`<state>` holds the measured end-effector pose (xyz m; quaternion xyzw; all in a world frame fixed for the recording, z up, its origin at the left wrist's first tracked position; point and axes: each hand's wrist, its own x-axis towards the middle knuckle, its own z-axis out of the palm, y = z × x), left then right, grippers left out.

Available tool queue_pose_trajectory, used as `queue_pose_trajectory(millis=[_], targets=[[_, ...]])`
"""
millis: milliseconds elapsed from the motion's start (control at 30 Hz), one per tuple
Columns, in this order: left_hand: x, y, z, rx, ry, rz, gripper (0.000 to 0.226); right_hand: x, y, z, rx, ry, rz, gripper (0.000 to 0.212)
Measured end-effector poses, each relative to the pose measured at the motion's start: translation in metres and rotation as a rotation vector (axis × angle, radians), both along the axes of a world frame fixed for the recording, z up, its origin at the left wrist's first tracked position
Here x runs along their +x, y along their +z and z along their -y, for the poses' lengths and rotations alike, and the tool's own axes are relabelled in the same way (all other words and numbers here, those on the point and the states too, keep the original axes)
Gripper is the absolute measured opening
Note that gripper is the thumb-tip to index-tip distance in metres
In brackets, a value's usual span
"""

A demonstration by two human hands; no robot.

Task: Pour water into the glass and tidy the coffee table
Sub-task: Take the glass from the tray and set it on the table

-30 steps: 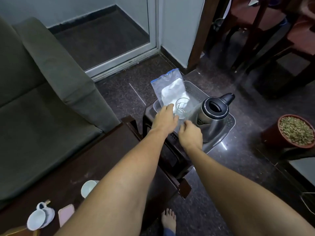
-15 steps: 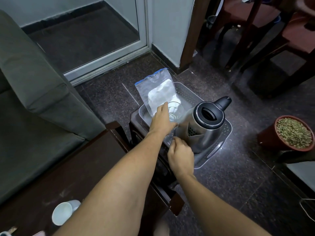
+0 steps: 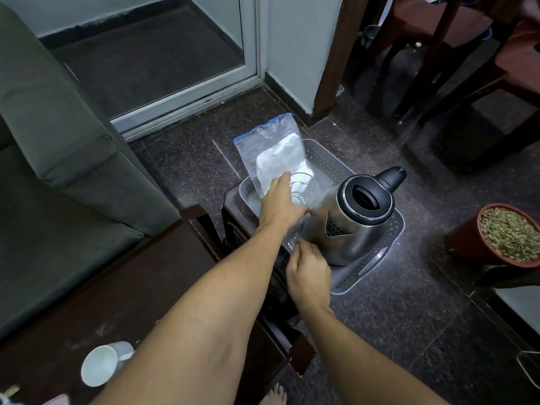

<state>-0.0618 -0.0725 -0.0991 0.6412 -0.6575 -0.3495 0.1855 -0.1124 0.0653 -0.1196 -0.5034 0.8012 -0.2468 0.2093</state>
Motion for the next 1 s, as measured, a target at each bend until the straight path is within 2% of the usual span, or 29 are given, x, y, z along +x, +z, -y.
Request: queue_pose_trajectory(millis=[300,467,533,733,900,1000], targets=[[0.041,0.055,-0.017,-0.08,0.016,0.013,0.095,0.03,0.035,0.019,-0.007,-0.027,0.098,0.03],[0.087,0.093,-0.042,-0.151,0.051,0.019,0.088,0.052,0.066,0.018,-0.055,-0.074,0.197,0.058],[0.109,0.107,-0.055,-0.17,0.075,0.011,0.083,0.064,0.079,0.015,-0.085,-0.049,0.212,0.068],[0.184,0.147,-0.106,-0.205,0.139,0.034,0.095,0.121,0.11,-0.008,-0.176,0.094,0.342,0.074],[0.249,0.166,-0.152,-0.205,0.194,0.062,0.099,0.178,0.135,-0.042,-0.229,0.202,0.463,0.063],[0.286,0.17,-0.182,-0.214,0.236,0.067,0.101,0.213,0.143,-0.06,-0.203,0.249,0.466,0.081]])
